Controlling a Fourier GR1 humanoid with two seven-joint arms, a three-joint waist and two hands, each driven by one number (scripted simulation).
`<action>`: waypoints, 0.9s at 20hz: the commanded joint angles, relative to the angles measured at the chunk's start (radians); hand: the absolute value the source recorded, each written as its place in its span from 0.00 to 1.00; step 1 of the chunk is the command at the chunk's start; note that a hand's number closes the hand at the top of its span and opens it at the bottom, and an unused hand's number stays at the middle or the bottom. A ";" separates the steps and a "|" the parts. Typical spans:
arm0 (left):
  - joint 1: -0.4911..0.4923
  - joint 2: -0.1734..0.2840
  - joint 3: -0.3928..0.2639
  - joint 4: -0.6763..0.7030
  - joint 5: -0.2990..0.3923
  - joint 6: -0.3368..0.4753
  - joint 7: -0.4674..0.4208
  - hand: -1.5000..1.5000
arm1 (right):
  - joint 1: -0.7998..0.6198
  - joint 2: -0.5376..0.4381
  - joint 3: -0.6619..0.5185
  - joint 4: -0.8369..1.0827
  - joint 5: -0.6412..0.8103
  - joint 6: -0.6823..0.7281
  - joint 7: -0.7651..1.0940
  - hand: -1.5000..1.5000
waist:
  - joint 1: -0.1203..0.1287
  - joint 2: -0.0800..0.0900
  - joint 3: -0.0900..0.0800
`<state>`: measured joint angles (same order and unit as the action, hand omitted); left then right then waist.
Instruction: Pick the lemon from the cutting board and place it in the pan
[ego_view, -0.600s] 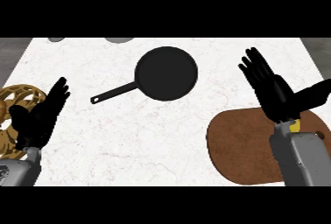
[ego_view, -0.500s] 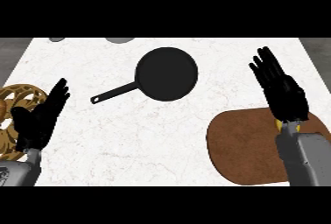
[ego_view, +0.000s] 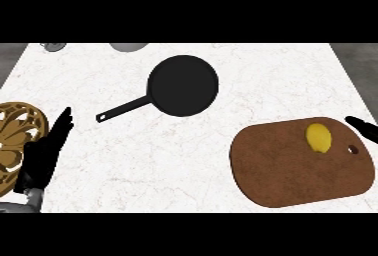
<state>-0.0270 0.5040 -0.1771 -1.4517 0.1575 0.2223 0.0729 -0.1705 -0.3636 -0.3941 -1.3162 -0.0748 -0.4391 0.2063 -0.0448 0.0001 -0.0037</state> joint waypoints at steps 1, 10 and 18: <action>0.061 -0.026 -0.041 -0.060 -0.037 0.040 0.010 0.50 | 0.167 -0.040 -0.028 -0.029 0.109 -0.139 0.157 0.00 | 0.009 -0.013 -0.001; 0.092 -0.015 -0.052 -0.110 -0.063 0.018 0.005 0.50 | 0.331 -0.278 0.153 -0.366 0.226 0.180 0.571 0.00 | 0.039 -0.006 0.001; 0.082 -0.067 -0.053 -0.054 -0.089 0.003 -0.033 0.50 | 0.115 -0.378 0.175 -0.362 0.069 0.442 0.763 0.00 | 0.052 0.000 0.003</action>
<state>0.0354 0.4571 -0.2323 -1.5367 0.0736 0.2443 0.0851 0.0191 -0.6980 -0.2224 -1.6805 0.0542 -0.1081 0.8901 0.0028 -0.0010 -0.0016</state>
